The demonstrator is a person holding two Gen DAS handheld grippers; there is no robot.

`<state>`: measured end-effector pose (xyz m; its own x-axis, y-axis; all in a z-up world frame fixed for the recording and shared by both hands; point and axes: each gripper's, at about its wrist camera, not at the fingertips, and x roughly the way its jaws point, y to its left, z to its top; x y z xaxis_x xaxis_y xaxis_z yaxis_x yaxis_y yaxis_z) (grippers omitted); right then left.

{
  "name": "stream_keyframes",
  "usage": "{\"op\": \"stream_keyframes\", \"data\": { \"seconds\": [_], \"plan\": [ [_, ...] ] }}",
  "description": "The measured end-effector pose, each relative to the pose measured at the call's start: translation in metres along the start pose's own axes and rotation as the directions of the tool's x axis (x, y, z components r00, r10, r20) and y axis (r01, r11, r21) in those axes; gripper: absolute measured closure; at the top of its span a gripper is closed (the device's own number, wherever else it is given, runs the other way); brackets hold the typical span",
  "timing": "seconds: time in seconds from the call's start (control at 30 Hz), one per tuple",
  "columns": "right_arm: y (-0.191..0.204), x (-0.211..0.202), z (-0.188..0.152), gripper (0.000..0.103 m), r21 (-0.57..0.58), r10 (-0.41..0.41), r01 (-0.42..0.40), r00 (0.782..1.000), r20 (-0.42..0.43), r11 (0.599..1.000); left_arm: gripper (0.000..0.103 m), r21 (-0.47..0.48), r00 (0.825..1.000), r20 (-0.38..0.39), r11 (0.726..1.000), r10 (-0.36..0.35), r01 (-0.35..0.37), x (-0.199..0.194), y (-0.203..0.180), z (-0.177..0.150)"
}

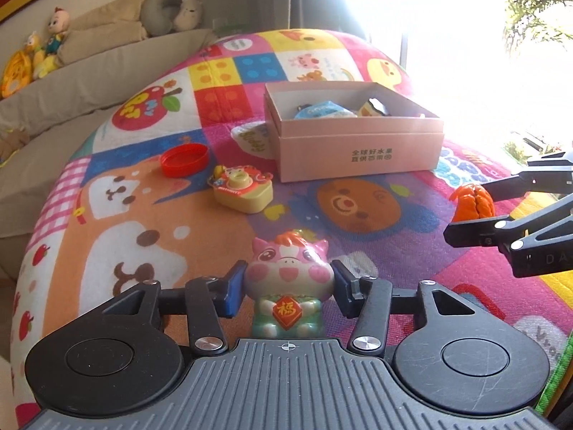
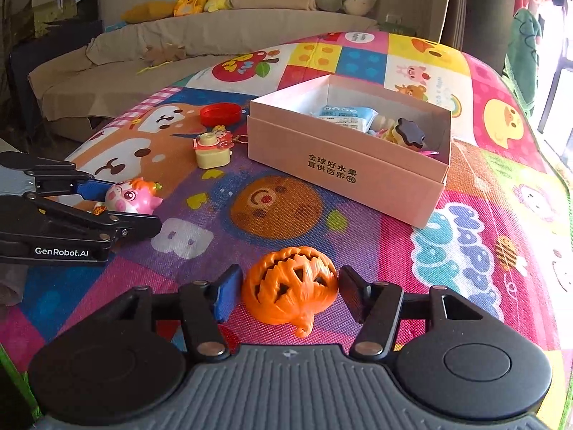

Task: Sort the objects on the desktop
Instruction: 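Carry the pig figurine into the box with the left tool while the right tool carries the pumpkin in, then grasp the orange plastic scoop with the right tool and drop it into the box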

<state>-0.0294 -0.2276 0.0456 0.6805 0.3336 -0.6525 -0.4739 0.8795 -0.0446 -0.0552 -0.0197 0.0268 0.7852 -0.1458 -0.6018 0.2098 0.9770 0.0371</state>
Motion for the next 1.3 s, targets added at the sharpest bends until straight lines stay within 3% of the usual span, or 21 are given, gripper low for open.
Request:
{"op": "stream_keyframes", "data": {
  "seconds": [0.17, 0.33, 0.57, 0.77, 0.87, 0.93, 1.13, 1.3],
  "plan": [
    [-0.020, -0.051, 0.035, 0.044, 0.035, 0.002, -0.007, 0.990, 0.141, 0.999, 0.049, 0.015, 0.991, 0.132, 1.000, 0.014, -0.017, -0.015, 0.001, 0.040],
    [-0.045, -0.085, 0.078, 0.046, 0.061, -0.057, 0.041, 0.956, 0.287, 0.997, 0.049, 0.018, 0.968, 0.247, 0.999, 0.035, -0.041, -0.010, 0.005, 0.088],
    [-0.068, -0.066, 0.120, 0.053, 0.066, -0.130, 0.116, 0.943, 0.305, 0.991, 0.049, 0.017, 0.961, 0.275, 1.000, 0.014, -0.019, 0.034, 0.006, 0.138],
    [-0.082, -0.030, 0.126, 0.055, 0.110, -0.111, 0.086, 0.963, 0.245, 0.990, 0.045, 0.027, 0.977, 0.207, 0.998, -0.059, 0.054, 0.094, -0.013, 0.157],
    [-0.079, -0.019, 0.114, 0.055, 0.104, -0.106, 0.086, 0.972, 0.211, 0.991, 0.034, 0.014, 0.982, 0.187, 0.999, -0.039, 0.037, 0.102, -0.010, 0.151],
    [-0.077, -0.015, 0.102, 0.055, 0.097, -0.102, 0.085, 0.978, 0.184, 0.992, 0.020, -0.015, 0.981, 0.189, 0.999, -0.044, 0.048, 0.091, 0.001, 0.139],
    [-0.052, 0.006, 0.070, 0.053, 0.018, -0.063, 0.061, 0.993, 0.098, 0.998, 0.008, -0.018, 0.989, 0.149, 1.000, -0.010, 0.013, 0.044, 0.020, 0.072],
    [-0.016, 0.033, 0.065, 0.041, -0.013, 0.036, -0.035, 0.998, 0.053, 0.999, 0.006, -0.028, 0.993, 0.086, 0.997, 0.079, -0.077, 0.025, 0.032, 0.022]
  ]
}}
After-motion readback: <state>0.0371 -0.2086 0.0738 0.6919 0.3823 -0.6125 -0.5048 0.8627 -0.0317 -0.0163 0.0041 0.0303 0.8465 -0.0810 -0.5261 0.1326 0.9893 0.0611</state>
